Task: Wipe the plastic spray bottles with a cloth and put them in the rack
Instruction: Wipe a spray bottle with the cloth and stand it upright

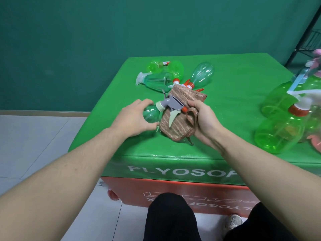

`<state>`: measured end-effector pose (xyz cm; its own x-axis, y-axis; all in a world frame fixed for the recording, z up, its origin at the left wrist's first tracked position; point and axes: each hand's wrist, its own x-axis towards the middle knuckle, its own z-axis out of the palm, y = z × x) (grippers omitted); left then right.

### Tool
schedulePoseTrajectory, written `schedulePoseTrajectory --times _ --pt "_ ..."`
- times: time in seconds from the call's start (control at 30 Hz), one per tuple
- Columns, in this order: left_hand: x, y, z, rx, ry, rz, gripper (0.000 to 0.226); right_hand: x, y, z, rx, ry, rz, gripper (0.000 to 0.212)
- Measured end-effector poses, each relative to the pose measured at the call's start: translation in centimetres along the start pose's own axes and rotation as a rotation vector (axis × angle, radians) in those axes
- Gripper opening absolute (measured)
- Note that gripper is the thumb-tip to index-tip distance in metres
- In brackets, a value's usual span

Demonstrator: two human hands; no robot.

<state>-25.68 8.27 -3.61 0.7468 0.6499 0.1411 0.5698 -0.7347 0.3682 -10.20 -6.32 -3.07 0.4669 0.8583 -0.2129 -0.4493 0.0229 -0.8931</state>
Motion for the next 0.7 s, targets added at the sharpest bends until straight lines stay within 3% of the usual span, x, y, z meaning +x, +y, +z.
schedulePoseTrajectory --times 0.4,0.6,0.7 --pt "-1.5 1.2 -0.7 0.071 0.033 -0.050 0.077 -2.6 0.6 -0.5 -0.051 0.042 0.065 0.027" --pt "-3.0 1.0 -1.3 0.182 -0.011 0.000 0.076 -2.9 0.4 -1.1 -0.391 0.187 -0.118 0.023" --pt "-3.4 0.9 -1.3 0.102 -0.023 0.025 0.077 -4.1 0.4 -1.4 -0.533 0.110 -0.227 0.019"
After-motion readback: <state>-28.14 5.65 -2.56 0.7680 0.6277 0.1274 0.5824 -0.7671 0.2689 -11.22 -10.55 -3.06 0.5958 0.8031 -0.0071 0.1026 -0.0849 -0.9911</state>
